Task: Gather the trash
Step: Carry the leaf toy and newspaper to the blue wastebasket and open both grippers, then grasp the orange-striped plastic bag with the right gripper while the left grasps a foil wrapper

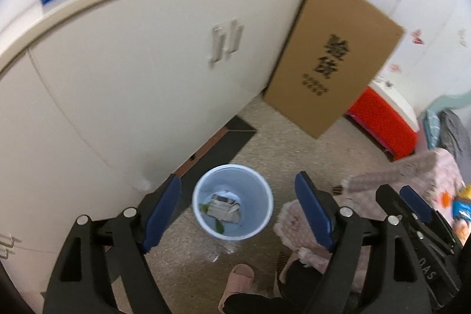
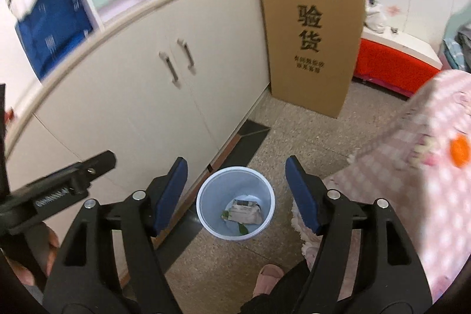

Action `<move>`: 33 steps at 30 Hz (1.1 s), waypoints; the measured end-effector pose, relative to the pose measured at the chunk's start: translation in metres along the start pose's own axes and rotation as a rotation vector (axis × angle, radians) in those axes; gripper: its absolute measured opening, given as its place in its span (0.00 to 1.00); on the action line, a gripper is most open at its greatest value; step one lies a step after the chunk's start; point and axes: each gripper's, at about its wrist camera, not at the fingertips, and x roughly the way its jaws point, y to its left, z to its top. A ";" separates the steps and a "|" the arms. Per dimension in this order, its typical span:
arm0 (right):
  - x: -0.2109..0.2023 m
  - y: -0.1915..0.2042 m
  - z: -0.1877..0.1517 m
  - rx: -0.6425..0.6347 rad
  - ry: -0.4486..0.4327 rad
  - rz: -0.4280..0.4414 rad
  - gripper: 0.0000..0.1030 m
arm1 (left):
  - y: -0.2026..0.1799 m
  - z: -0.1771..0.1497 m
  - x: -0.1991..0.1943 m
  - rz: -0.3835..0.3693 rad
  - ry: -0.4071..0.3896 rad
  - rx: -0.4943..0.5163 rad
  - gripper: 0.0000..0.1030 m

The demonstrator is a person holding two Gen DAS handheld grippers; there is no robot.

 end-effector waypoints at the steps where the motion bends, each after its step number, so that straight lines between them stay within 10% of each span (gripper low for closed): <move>1: -0.013 -0.006 -0.001 0.015 -0.019 0.000 0.68 | -0.011 -0.002 -0.008 -0.021 -0.009 0.020 0.76; 19: -0.213 -0.209 -0.077 0.261 -0.248 -0.424 0.74 | -0.238 -0.095 -0.070 -0.338 0.074 0.399 0.76; 27: -0.193 -0.264 -0.096 0.360 -0.148 -0.259 0.73 | -0.286 -0.120 -0.055 -0.323 0.124 0.484 0.76; 30: -0.186 -0.267 -0.096 0.364 -0.133 -0.199 0.37 | -0.298 -0.127 -0.051 -0.326 0.139 0.502 0.76; 33: -0.186 -0.264 -0.096 0.350 -0.144 -0.182 0.29 | -0.314 -0.135 -0.044 -0.357 0.178 0.514 0.76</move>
